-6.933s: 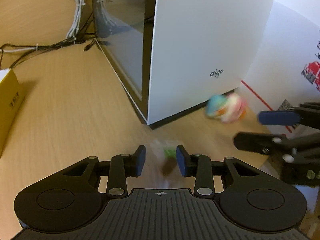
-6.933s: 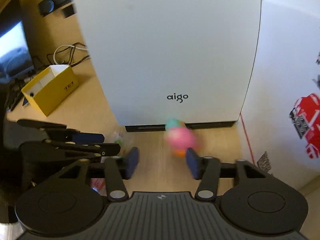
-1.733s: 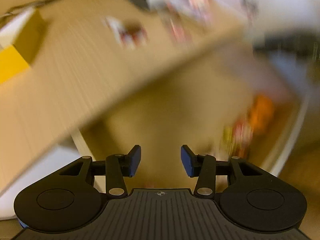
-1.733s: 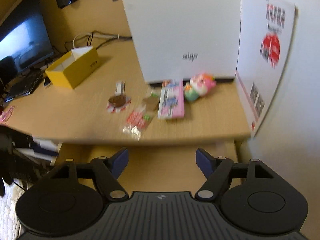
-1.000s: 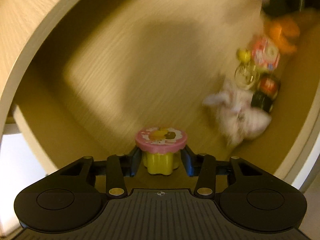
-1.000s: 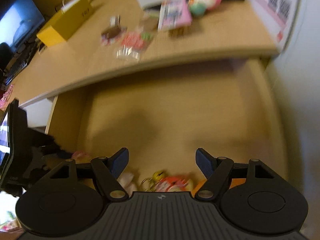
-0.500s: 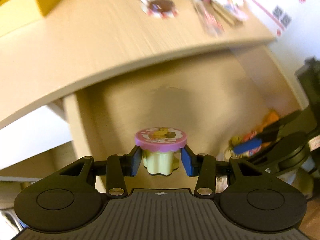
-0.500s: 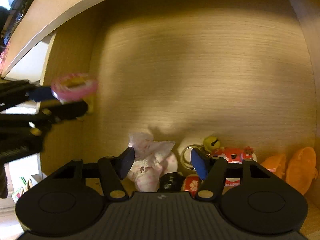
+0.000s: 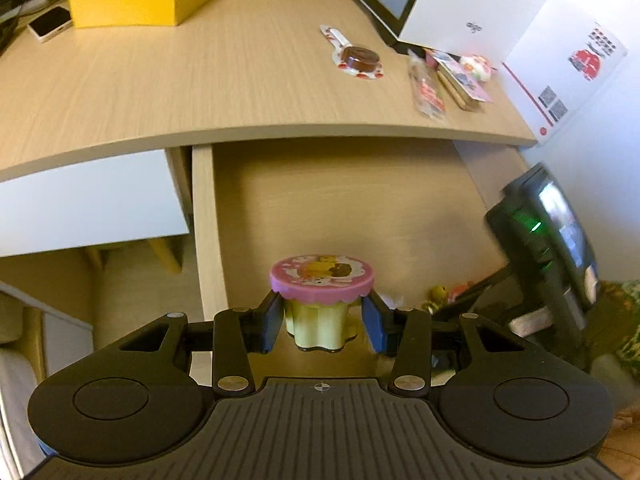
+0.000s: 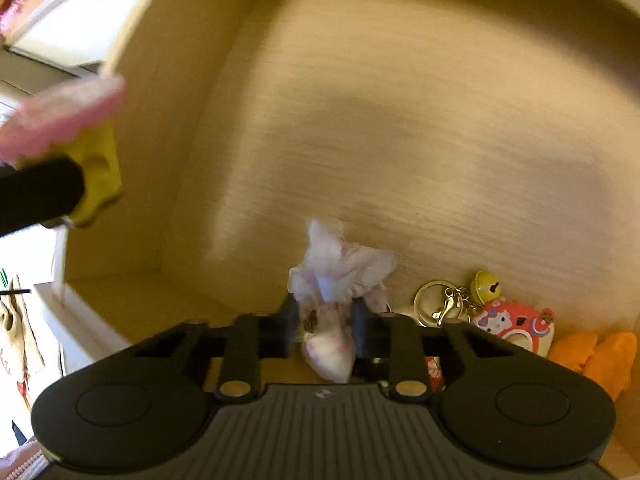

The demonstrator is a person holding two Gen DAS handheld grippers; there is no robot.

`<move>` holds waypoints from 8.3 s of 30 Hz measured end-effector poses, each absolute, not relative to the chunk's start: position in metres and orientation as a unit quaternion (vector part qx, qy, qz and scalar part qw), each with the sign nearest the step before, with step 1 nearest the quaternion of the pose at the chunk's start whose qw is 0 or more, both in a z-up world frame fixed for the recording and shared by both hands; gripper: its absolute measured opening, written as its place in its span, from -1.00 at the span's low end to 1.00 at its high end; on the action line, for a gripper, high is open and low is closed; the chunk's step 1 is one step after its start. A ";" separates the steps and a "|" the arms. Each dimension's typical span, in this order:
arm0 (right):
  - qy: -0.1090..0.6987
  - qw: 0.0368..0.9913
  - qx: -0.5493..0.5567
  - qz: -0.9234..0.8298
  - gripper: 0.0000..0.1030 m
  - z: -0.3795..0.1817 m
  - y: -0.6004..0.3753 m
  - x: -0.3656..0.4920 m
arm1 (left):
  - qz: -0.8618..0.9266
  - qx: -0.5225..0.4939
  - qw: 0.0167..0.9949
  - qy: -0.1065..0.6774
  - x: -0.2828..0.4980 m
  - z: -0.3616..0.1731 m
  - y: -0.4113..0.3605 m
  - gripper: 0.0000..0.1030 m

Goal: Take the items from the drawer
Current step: 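Grasp the white wrapped candy bag with the right gripper while left lifts the cupcake toy, then carry the white bag onto the desk and open the right gripper while left places the cupcake toy, then move both tools back down into the drawer toward the keychains, then grasp the black-haired figure keychain with the left gripper, then grasp the red Hello Kitty keychain with the right gripper while left lifts the figure keychain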

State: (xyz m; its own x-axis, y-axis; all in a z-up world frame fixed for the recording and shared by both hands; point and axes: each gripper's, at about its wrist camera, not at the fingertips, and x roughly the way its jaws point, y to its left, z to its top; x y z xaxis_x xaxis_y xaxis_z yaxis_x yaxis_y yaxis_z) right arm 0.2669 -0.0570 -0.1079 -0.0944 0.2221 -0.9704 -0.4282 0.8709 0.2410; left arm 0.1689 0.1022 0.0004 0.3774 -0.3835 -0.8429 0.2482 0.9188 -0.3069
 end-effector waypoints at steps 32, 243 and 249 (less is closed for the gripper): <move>0.426 0.891 0.032 0.154 -0.74 0.094 -0.203 0.253 | -0.174 -0.138 0.890 0.399 0.164 0.091 0.068 -0.08; 0.658 0.736 -0.038 0.157 0.42 -0.074 -0.143 0.326 | 0.024 -0.298 0.702 0.647 0.204 -0.093 0.062 -0.74; 0.617 0.773 -0.006 0.144 0.42 -0.054 -0.163 0.322 | 0.053 -0.274 0.727 0.627 0.247 -0.107 0.061 -0.73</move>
